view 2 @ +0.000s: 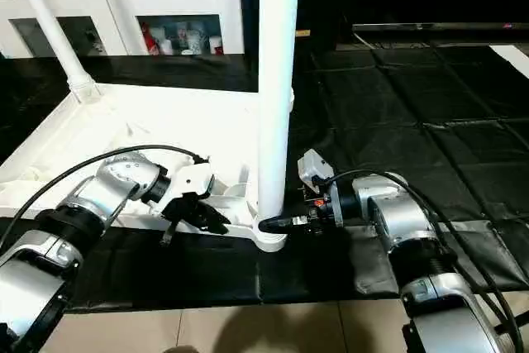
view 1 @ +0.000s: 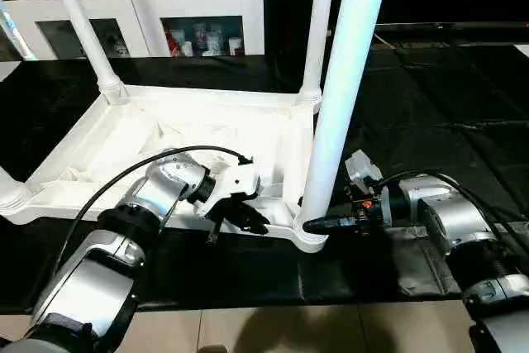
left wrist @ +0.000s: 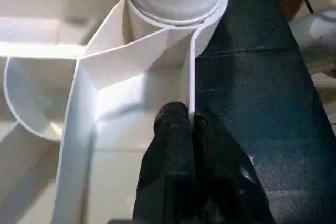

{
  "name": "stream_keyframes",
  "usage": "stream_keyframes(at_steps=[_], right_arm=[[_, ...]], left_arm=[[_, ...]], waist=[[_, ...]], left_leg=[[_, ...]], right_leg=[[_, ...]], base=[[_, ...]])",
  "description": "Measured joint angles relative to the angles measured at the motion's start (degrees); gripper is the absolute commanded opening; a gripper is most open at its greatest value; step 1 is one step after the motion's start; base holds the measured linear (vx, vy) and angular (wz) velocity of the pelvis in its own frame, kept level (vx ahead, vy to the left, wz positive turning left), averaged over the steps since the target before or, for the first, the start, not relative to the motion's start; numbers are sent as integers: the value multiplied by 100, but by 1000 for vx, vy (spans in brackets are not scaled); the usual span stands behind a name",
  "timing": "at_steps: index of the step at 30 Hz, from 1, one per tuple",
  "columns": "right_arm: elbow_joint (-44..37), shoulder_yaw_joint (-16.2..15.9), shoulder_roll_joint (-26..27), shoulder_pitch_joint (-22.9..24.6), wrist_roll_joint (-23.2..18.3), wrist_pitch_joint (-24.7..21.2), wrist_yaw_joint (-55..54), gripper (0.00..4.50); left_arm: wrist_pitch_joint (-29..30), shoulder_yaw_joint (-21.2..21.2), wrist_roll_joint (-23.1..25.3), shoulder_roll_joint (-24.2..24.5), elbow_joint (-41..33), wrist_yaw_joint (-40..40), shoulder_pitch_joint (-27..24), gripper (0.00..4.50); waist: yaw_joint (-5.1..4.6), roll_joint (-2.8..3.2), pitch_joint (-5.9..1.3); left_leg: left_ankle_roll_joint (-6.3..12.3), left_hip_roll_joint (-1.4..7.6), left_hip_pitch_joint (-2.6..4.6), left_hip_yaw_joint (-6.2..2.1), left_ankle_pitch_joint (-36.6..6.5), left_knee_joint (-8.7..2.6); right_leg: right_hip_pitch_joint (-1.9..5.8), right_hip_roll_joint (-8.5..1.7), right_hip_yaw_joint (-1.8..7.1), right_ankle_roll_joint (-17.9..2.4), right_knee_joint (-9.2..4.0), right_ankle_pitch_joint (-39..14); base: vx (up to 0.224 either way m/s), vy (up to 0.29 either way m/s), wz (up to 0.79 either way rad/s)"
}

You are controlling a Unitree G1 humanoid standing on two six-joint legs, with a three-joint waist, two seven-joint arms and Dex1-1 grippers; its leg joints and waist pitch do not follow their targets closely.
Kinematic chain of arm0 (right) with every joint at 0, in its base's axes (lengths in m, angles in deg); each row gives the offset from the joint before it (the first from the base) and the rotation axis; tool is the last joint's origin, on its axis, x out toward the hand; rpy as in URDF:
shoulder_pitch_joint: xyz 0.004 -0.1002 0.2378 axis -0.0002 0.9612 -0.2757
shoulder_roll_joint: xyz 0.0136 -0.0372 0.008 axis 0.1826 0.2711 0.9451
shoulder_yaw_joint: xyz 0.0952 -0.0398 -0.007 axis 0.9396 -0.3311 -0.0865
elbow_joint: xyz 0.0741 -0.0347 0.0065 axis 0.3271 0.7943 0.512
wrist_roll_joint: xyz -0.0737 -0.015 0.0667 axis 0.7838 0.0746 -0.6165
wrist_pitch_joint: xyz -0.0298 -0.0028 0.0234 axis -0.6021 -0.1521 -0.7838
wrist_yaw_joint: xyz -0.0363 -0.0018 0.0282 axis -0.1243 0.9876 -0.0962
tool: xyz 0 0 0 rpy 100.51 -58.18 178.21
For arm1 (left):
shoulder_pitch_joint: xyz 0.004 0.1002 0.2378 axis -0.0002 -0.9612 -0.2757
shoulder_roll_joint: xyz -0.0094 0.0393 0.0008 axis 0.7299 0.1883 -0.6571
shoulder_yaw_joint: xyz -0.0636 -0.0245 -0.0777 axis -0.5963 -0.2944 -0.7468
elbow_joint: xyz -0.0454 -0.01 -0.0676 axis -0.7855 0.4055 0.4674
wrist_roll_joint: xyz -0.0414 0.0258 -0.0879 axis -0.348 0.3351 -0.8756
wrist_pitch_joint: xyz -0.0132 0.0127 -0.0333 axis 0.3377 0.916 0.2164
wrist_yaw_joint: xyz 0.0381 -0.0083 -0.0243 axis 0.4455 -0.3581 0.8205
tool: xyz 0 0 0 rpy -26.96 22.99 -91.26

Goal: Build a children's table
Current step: Rotate leg to tighten

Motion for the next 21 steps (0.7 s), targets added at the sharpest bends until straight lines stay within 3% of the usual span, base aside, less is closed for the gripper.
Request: stream_keyframes(at_steps=[5,12,15,20,21], right_arm=[[250,283,417,-86,205,42,-1443,203],[1131,866,1216,-786,494,-91,-4076,198],[1457,942,1465,-1026,612,58,-4858,198],[1526,935,1501,-1092,802,188,-5038,198],[1526,935,1505,-1093,805,189,-5051,232]], left_arm=[[646,-272,27,-165,176,965,80,0],[1860,-911,-56,-894,324,2731,299,0],[2101,-1084,-116,-1086,353,3260,358,0],[2124,-1132,-137,-1140,348,3396,372,0],[2130,-1134,-140,-1143,345,3406,372,0]], waist=[[-141,1,-1],[-582,-4,2],[-649,-3,2],[-630,-8,3],[-631,-8,3]], left_leg=[[-37,0,33,1,-4,3],[-44,-1,21,1,5,7],[-44,1,10,-1,5,-13],[-13,1,5,-1,15,-39],[-10,0,4,0,12,-36]], right_leg=[[28,1,-1,30,5,-13],[19,1,-8,28,-22,7],[11,5,-15,25,-20,17],[2,8,-15,8,-21,11],[2,7,-13,4,-22,13]], base=[[0,0,0],[0,0,0],[0,0,0],[0,0,0],[0,0,0]])
